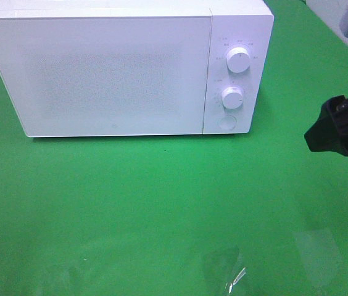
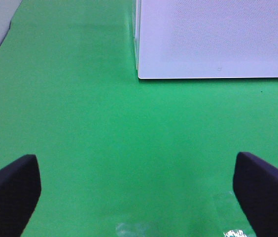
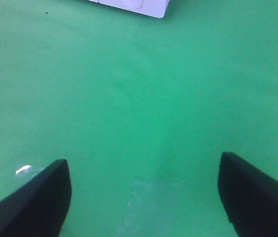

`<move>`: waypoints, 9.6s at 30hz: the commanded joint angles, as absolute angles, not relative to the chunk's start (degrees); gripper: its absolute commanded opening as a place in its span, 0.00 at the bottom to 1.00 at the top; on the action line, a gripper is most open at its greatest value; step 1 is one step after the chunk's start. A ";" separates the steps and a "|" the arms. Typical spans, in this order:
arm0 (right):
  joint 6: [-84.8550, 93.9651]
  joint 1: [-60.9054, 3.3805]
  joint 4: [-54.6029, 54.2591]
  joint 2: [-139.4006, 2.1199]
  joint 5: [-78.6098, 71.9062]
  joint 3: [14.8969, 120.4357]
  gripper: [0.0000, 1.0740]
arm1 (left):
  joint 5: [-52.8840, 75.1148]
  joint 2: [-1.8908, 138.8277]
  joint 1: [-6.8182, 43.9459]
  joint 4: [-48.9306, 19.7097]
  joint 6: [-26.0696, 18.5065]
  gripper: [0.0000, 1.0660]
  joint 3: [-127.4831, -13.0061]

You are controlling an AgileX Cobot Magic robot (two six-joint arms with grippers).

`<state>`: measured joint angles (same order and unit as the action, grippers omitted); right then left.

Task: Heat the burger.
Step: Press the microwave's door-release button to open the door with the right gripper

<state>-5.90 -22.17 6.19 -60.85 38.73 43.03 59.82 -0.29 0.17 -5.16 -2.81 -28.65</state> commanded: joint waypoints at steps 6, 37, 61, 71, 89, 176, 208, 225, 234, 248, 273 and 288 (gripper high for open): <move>-5.21 -21.77 5.96 -49.90 46.47 40.28 0.71 | 59.36 -1.43 -0.11 -5.21 -2.92 0.92 -28.48; -6.07 -4.24 3.32 -0.40 59.93 31.40 0.71 | 59.36 -1.43 -0.11 -5.21 -2.92 0.92 -28.48; -6.25 -2.75 3.38 1.78 57.52 28.59 0.71 | 59.36 -1.26 -0.11 -5.21 -3.04 0.92 -28.48; -6.13 -2.75 3.38 1.78 57.52 28.59 0.71 | 59.36 -1.26 -0.11 -5.21 -3.04 0.92 -28.48; -5.27 -2.81 3.50 -6.70 46.41 31.00 0.71 | 59.36 -1.26 -0.11 -5.21 -3.04 0.92 -28.48; 12.95 -38.39 -37.93 -95.57 -67.21 20.80 0.71 | 59.36 -1.26 -0.11 -5.21 -3.04 0.92 -28.48; -54.95 -44.23 -40.51 -99.98 -62.28 28.36 0.27 | 59.36 -1.15 -0.11 -5.21 -3.04 0.92 -28.48; -76.20 -44.23 -39.99 -103.82 -55.69 28.36 0.00 | 59.36 -1.15 -0.11 -5.21 -3.04 0.92 -28.48; -80.16 -42.11 -35.70 -109.03 -54.55 30.37 0.00 | 59.36 -1.15 -0.11 -5.21 -3.04 0.92 -28.48; -80.73 -34.38 -31.34 -115.34 -51.74 39.08 0.00 | 59.36 -1.15 -0.11 -5.21 -3.04 0.92 -28.48; -79.47 -30.08 -30.02 -123.24 -50.71 49.90 0.00 | 59.36 -1.15 -0.11 -5.21 -3.04 0.92 -28.48; -79.07 -30.08 -30.31 -121.81 -57.30 50.36 0.00 | 59.36 -1.15 -0.11 -5.21 -3.04 0.92 -28.48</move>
